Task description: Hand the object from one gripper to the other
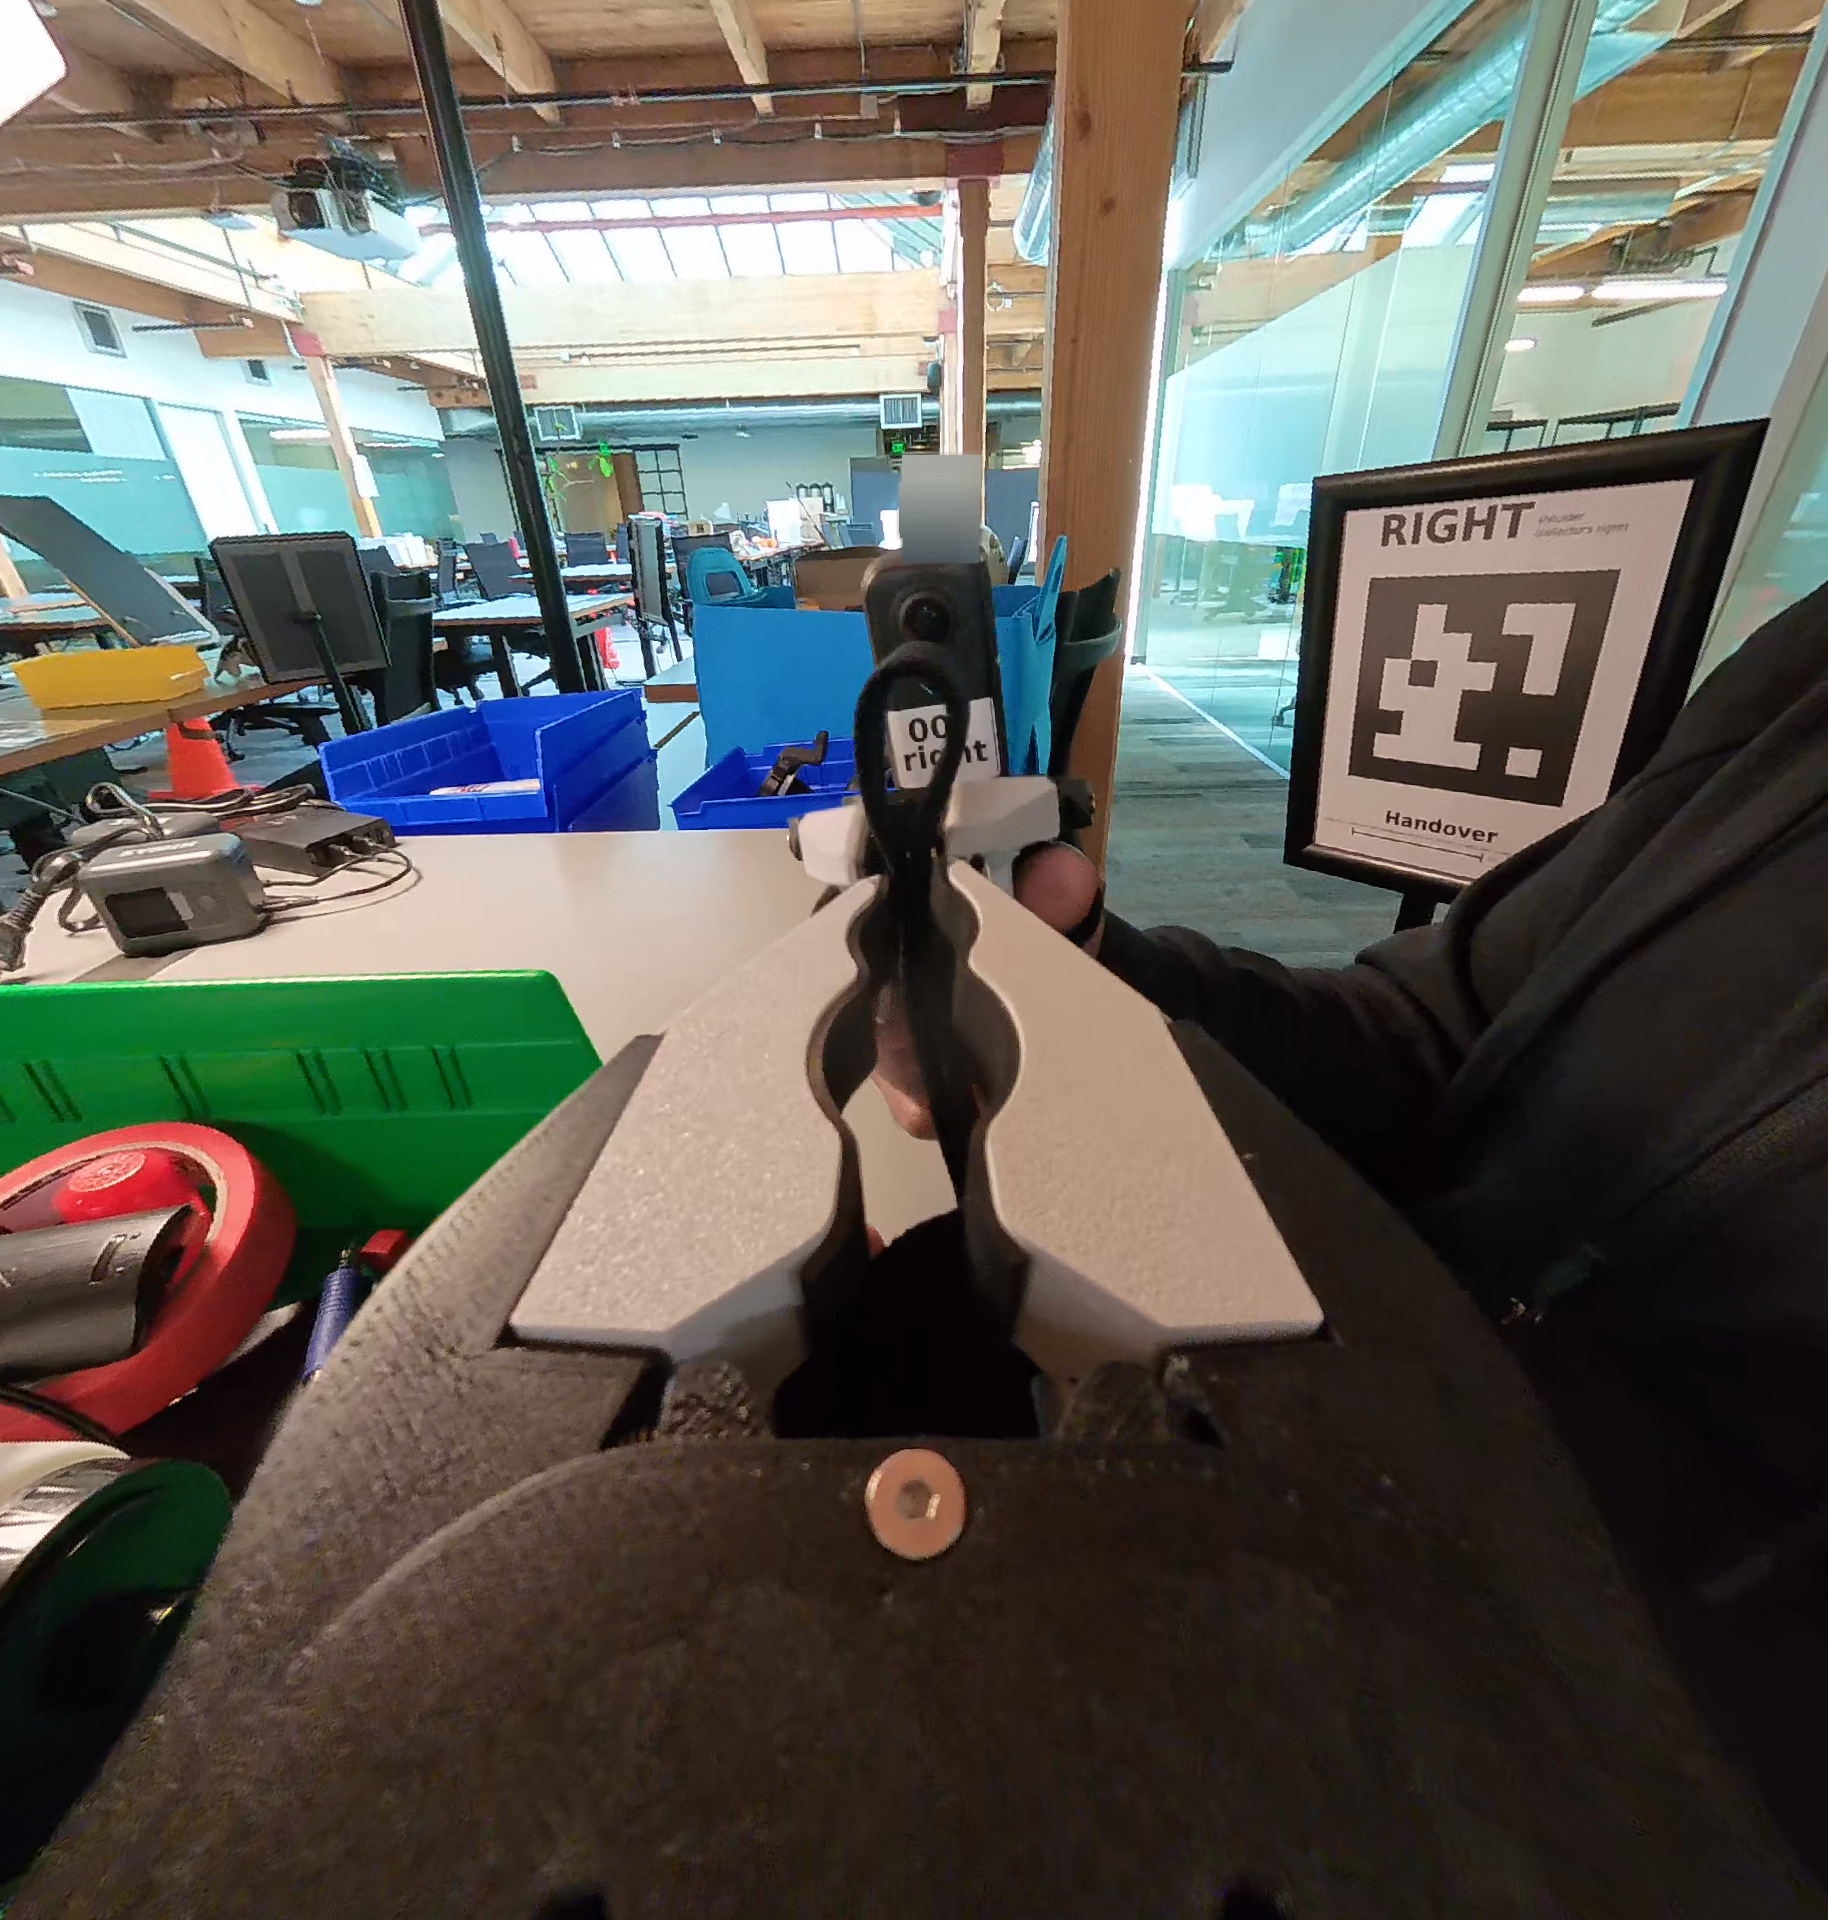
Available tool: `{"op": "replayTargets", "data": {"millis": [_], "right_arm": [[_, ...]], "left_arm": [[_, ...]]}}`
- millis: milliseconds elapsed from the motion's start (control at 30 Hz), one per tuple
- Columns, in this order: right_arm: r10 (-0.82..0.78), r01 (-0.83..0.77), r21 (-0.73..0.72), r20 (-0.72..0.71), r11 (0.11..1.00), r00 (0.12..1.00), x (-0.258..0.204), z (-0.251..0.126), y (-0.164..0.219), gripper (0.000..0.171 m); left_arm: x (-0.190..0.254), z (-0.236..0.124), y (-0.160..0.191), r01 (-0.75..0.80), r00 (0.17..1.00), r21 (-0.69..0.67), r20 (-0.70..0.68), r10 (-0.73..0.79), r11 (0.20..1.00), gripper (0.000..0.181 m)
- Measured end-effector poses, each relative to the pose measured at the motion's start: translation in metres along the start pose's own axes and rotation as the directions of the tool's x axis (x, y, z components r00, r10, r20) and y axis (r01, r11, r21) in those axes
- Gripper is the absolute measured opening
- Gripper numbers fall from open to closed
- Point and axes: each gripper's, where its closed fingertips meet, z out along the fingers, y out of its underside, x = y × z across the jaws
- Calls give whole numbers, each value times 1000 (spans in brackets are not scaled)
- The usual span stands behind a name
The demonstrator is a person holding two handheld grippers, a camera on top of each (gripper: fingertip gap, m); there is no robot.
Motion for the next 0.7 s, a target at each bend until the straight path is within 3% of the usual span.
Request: {"op": "replayTargets", "data": {"millis": [267,467,700], "right_arm": [[-51,52,-16,20,999,998,-6,1,2,7],[-55,54,41,29,998,998,-10,-1,-8,21],[-83,80,55,41,995,996,-14,-1,-10,6]], "left_arm": [[3,-1,-7,-35,999,38,3,34,999,16],[7,-1,-7,-62,998,39,-16,62,997,7],[9,1,-4,-82,996,23,-18,82,996,8]]}}
